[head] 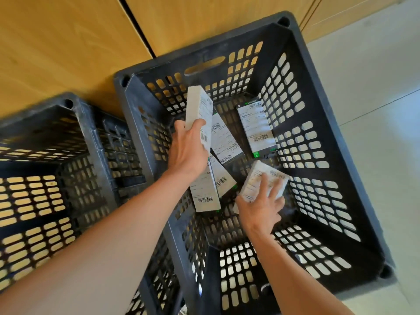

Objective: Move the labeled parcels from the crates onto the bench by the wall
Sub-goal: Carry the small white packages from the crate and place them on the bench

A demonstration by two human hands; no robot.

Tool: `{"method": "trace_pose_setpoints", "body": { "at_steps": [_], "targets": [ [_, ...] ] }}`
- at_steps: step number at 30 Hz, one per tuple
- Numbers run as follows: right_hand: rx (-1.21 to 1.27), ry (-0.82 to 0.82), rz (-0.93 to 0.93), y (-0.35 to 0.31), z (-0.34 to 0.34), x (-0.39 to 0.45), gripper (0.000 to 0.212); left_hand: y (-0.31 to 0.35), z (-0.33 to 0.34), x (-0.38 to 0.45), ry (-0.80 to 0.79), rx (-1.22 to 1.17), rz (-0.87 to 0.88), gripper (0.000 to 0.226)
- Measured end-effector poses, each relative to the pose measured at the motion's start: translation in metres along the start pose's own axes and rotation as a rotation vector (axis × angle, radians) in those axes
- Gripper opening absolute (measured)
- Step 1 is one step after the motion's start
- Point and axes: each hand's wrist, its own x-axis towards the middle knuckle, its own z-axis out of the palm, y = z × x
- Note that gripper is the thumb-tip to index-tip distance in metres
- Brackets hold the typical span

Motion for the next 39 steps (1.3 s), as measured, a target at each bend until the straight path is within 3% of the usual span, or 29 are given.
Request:
{"method": "trace_pose_setpoints", "body": {
  "at_steps": [6,17,30,39],
  "targets": [
    [-0.044,0.040,-0.295,-0.029,-0.069,-0.042,0.090,0.029,-0.052,-0.051,-0.004,-0.171,0.004,0.062],
    [-0.094,0.101,-0.544,-0.098,-0.236,-0.158,0.079,0.071,-0.204,-0.165,0.008,-0.448,-0.036,0.060],
    [-0.121,0.124,-0.881,-0.165,-0.430,-0.353,0.071,0.089,-0.391,-0.360,0.278,-0.720,-0.146,0.075],
    [-0.195,0.055,-1.230,-0.218,-0.478,-0.505,0.074,0.063,-0.495,-0.507,0.581,-0.873,-0.196,0.066]
  ]
}}
